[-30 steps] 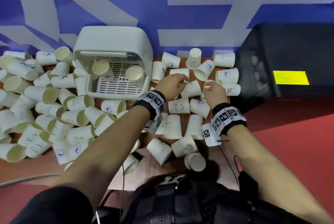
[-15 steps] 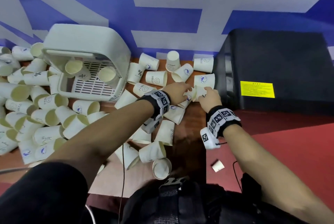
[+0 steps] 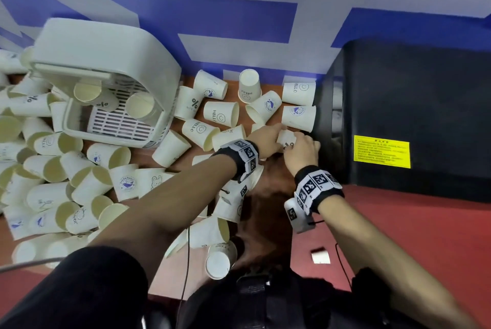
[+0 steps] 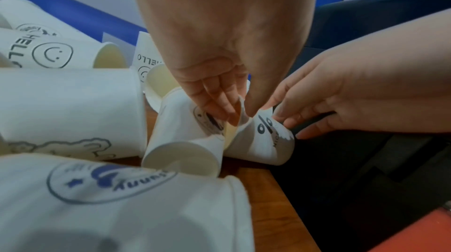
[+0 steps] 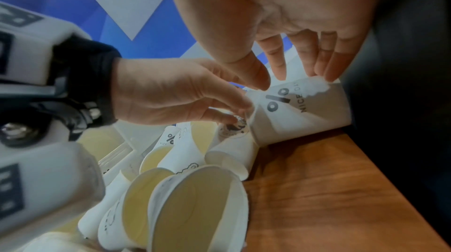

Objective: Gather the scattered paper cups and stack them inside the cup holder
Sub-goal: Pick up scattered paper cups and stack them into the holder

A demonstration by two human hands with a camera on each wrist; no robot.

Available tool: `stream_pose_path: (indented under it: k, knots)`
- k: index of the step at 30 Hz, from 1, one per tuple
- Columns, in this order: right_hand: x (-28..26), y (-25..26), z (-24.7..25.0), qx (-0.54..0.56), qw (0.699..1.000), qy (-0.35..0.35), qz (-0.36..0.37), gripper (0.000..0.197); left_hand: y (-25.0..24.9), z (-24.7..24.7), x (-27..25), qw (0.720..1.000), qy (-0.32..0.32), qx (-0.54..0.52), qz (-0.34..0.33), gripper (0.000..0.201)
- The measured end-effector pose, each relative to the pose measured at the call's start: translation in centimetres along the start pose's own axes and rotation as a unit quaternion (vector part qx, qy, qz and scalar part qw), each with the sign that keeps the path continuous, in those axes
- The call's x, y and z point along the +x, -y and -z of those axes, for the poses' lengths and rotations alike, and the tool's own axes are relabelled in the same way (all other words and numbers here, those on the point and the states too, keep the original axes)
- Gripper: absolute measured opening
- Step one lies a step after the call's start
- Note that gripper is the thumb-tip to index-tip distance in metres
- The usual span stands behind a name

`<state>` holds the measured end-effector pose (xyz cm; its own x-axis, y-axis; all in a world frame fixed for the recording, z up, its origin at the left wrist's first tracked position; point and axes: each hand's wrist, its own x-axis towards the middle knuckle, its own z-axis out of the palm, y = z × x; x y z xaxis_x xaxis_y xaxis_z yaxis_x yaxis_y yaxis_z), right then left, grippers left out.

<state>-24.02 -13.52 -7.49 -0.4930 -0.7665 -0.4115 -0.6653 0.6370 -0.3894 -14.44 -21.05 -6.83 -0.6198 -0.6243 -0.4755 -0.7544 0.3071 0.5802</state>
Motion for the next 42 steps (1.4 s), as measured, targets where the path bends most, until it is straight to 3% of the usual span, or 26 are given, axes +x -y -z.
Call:
stream_pose_path:
  k: [5, 9, 13, 22, 34, 42]
  knots:
    - [-0.3, -0.2, -0.2, 0.032, 0.999, -0.003, -0.004, 0.040, 1.1, -0.2, 0.2, 0.998, -0.026, -0.051, 0.013, 0.051]
    - [-1.0, 0.1, 0.0, 0.125, 0.991, 0.013, -0.038, 0.054, 1.5, 0.0, 0.0, 0.991, -0.056, -0.124, 0.017, 0.047]
    - [-1.6, 0.1, 0.9, 0.168, 0.986, 0.014, -0.015, 0.060, 1.8, 0.5, -0.4, 0.982, -0.076, -0.172, 0.014, 0.045]
    - [-4.6, 1.7, 3.1, 0.221, 0.974, -0.011, 0.045, 0.071, 1.9, 3.1, -4.4, 0.926, -0.132, -0.352, 0.014, 0.042]
    - [-9.8, 9.8, 1.2, 0.216, 0.963, 0.000, 0.158, 0.059, 8.1, 7.3, -13.9, 0.854, -0.209, -0.473, 0.055, 0.035]
    - [-12.7, 17.3, -2.8, 0.184, 0.959, 0.076, 0.204, 0.062, 14.8, 11.0, -20.4, 0.866, -0.251, -0.426, 0.073, 0.015]
